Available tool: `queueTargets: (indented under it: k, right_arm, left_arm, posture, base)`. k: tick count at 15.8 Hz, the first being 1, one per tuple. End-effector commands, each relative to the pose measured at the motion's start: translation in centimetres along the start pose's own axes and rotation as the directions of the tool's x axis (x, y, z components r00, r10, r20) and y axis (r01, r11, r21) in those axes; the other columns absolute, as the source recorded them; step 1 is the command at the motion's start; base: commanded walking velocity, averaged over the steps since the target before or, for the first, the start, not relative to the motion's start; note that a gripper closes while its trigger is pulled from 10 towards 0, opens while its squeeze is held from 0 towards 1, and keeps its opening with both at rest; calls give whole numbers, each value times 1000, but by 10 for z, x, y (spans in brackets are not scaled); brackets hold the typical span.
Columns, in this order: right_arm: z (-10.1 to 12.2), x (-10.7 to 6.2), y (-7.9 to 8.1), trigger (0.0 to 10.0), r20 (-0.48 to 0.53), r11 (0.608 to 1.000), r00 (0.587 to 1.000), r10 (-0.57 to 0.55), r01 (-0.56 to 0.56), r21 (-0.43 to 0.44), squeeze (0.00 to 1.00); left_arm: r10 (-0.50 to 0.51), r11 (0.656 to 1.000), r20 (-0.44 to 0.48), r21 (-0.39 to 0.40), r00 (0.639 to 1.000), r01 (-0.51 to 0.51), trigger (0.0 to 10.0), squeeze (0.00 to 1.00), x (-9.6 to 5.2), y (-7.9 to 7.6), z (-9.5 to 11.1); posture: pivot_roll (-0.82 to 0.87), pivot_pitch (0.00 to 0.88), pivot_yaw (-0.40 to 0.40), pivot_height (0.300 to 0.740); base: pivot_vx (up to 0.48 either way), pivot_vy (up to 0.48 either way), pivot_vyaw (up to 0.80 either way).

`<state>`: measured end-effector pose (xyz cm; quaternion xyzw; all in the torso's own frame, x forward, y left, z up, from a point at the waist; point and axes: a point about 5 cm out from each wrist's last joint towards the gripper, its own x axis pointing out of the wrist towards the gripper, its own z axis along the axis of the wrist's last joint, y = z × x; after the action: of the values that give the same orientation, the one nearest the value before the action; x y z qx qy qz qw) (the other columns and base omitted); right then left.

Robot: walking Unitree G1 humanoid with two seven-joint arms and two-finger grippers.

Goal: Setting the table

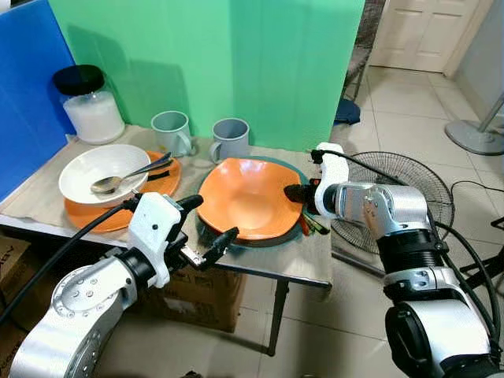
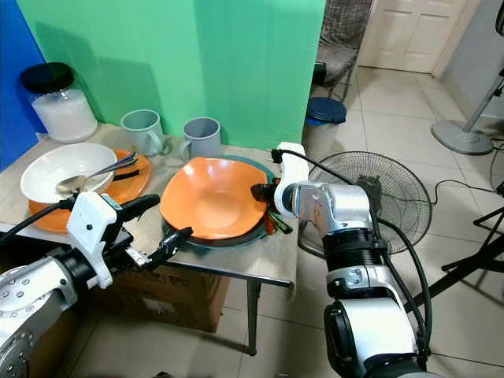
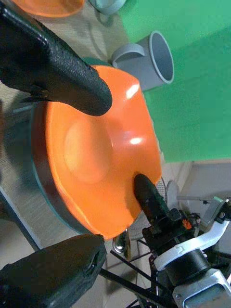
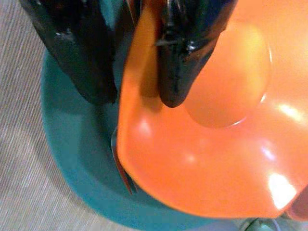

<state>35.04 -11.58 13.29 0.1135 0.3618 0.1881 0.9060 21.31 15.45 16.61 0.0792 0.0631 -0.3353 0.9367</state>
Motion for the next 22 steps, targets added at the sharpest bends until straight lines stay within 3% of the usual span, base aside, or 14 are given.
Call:
queueTargets:
  k: [1, 6, 8, 11, 13, 16, 20, 21, 22]
  right_arm:
    - [4, -1, 1, 0, 1, 1000, 1000, 8, -8, 17, 0]
    - [4, -2, 1, 0, 24, 996, 999, 38, -40, 77, 0]
    - [11, -7, 1, 0, 108, 990, 991, 76, -88, 107, 0]
    - [12, -12, -1, 0, 146, 988, 984, 99, -115, 104, 0]
    - [18, -30, -2, 0, 291, 973, 942, 169, -206, 104, 0]
    - [20, -48, -3, 0, 379, 942, 895, 235, -306, 140, 0]
    - [28, -71, -10, 0, 521, 927, 828, 207, -336, 167, 0]
    - [31, -82, -10, 0, 582, 925, 790, 194, -344, 158, 0]
    - [30, -87, -12, 10000, 599, 934, 782, 172, -323, 154, 0]
  left_arm:
    - [14, 1000, -2, 6, 1000, -14, 10000, 0, -3, 1, 2]
    - [95, 995, 29, 13, 995, -95, 10000, 0, -7, 9, 6]
    - [133, 991, 48, 3, 990, -134, 10000, 0, -10, 12, 9]
    - [177, 984, 38, 19, 983, -178, 10000, 0, -13, 15, 6]
    - [257, 966, 82, 18, 963, -259, 10000, 0, -16, 19, 12]
    - [291, 956, 134, 5, 947, -295, 10000, 0, -17, 17, 20]
    - [348, 935, 214, -12, 913, -354, 10000, 0, -14, 14, 32]
    - [387, 919, 242, -18, 890, -395, 10000, 0, -12, 15, 35]
    - [412, 905, 255, -5, 875, -425, 10000, 0, -12, 15, 37]
  posture:
    - [-48, 8, -7, 740]
    - [-48, 6, -4, 740]
    - [-46, 8, -1, 740]
    - [-43, 6, -1, 740]
    - [-45, 3, 0, 740]
    - [-55, 0, 7, 740]
    - [-61, 0, 7, 740]
    - [-63, 0, 5, 740]
    - [-65, 0, 6, 740]
  base:
    - [0, 0, 0]
    - [0, 0, 0]
    - [0, 0, 0]
    - [0, 0, 0]
    - [0, 0, 0]
    - [0, 0, 0]
    - [0, 0, 0]
    - [0, 0, 0]
    - [0, 0, 0]
